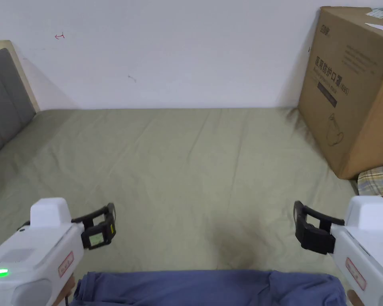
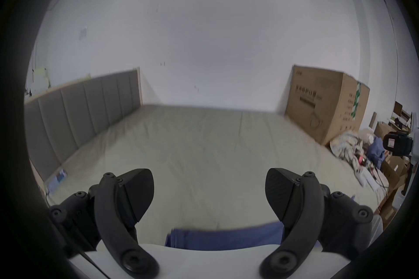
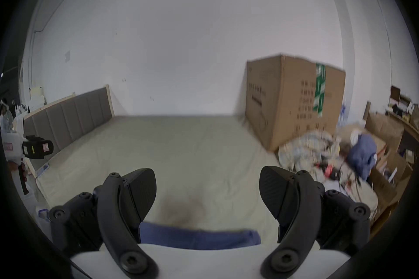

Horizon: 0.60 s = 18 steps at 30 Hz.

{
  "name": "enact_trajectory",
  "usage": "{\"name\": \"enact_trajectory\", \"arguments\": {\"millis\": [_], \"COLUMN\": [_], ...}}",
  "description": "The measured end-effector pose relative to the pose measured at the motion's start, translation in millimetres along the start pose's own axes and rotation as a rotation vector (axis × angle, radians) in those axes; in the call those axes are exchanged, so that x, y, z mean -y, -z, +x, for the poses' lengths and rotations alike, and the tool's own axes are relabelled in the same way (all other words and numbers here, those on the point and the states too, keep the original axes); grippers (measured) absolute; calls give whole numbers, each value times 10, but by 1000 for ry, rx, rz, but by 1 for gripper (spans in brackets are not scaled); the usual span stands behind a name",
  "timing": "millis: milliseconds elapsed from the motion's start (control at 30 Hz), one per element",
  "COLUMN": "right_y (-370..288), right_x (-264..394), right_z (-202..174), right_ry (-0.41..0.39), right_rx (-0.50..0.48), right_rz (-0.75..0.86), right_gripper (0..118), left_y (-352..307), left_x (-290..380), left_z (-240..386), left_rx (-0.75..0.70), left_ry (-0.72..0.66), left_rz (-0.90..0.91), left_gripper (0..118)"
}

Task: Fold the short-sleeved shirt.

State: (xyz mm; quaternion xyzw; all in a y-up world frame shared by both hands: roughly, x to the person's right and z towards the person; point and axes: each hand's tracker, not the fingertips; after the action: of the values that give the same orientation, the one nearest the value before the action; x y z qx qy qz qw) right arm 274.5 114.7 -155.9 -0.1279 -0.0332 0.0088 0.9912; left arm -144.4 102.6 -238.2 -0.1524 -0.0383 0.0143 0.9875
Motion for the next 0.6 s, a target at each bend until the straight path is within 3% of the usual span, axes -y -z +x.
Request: {"name": "enact_trajectory", "arguments": {"millis": [200, 300, 367, 400, 467, 500, 600], "right_y": [-14, -31, -51, -49, -44, -29, -21], "right_x": [-270, -313, -317, -321, -327, -332, -317], "right_z": [-332, -415, -442, -436, -426, -417, -376], "right_ry": [-85, -88, -83, -78, -71, -66, -59], "right_rx": [45, 64, 76, 82, 74, 72, 82], "right_rz": [133, 163, 178, 182, 179, 170, 172], "right_gripper": [96, 92, 76, 62, 14, 0, 0], "left_y": [-46, -50, -36, -36, -31, -25, 10], "left_x": [-278, -286, -260, -244, -216, -214, -221], "left_z": [255, 334, 340, 341, 328, 307, 294], "left_rx": [-26, -37, -36, -34, -20, -7, 40], "left_ry": [44, 52, 50, 43, 23, 14, 3], "left_rz": [179, 215, 236, 243, 254, 250, 198], "left_gripper": [101, 87, 69, 56, 10, 0, 0]}}
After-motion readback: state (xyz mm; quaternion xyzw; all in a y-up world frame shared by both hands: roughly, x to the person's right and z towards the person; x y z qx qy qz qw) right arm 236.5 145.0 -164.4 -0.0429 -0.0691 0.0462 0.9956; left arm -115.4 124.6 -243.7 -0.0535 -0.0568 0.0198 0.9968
